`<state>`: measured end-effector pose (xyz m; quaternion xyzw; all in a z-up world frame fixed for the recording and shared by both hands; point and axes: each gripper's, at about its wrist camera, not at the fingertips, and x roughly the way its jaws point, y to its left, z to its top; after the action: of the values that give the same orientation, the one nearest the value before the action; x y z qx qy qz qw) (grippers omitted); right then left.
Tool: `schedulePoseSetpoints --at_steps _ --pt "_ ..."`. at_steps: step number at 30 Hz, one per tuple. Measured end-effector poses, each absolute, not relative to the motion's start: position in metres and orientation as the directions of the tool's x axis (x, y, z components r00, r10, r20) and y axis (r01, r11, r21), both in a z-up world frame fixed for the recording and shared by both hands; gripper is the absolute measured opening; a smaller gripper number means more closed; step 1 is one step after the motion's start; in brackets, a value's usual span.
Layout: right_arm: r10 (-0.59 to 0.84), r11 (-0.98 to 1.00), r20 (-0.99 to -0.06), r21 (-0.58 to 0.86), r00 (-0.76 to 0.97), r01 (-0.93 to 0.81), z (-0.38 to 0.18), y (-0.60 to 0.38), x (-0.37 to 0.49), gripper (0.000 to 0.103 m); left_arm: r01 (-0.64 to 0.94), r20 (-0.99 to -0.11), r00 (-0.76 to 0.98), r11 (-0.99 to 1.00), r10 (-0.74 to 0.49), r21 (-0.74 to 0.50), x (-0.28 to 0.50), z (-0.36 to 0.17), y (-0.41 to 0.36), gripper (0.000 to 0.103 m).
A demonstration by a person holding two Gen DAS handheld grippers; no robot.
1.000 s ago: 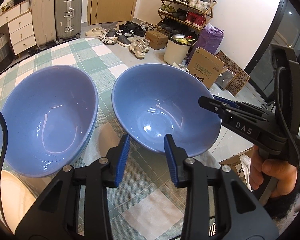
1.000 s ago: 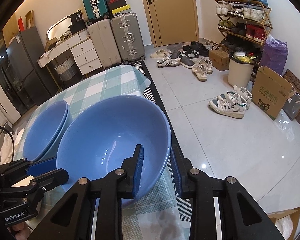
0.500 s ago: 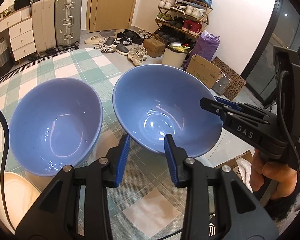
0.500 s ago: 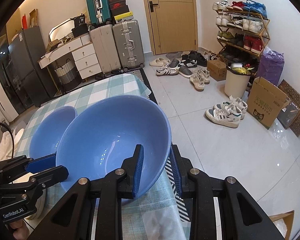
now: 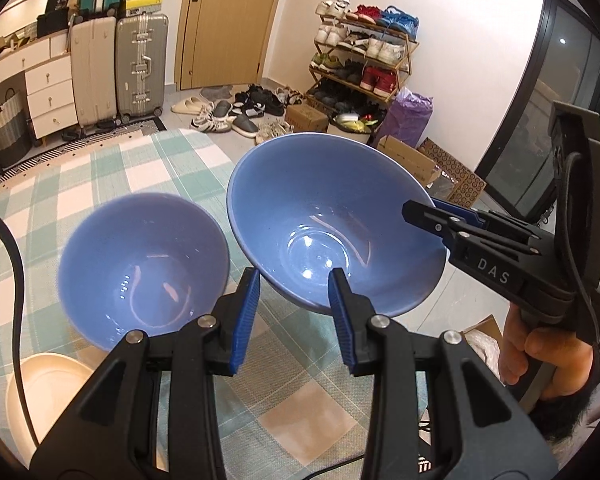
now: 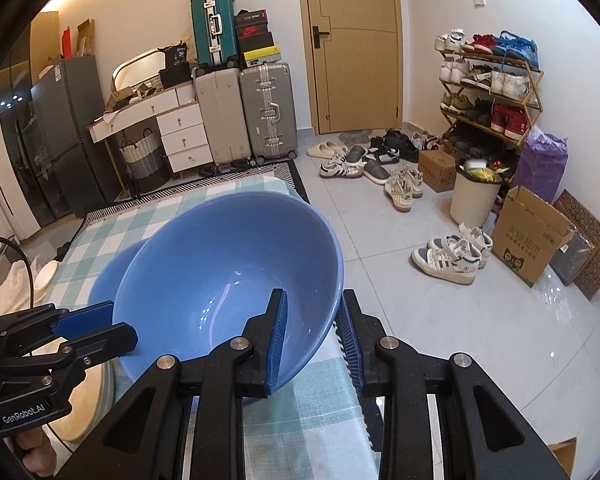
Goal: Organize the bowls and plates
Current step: 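Lift the bowl with both grippers and carry it over the other bowl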
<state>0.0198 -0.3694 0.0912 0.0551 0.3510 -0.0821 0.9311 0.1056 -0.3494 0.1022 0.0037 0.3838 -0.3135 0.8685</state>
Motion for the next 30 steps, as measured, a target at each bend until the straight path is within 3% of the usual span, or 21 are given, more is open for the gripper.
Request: schedulePoseSetpoints --at_steps 30 --pt "0.005 0.997 -0.603 0.068 0.797 0.045 0.135 -0.278 0.051 0.028 0.436 -0.62 0.651 0.884 -0.438 -0.168 0.072 0.189 -0.25 0.032"
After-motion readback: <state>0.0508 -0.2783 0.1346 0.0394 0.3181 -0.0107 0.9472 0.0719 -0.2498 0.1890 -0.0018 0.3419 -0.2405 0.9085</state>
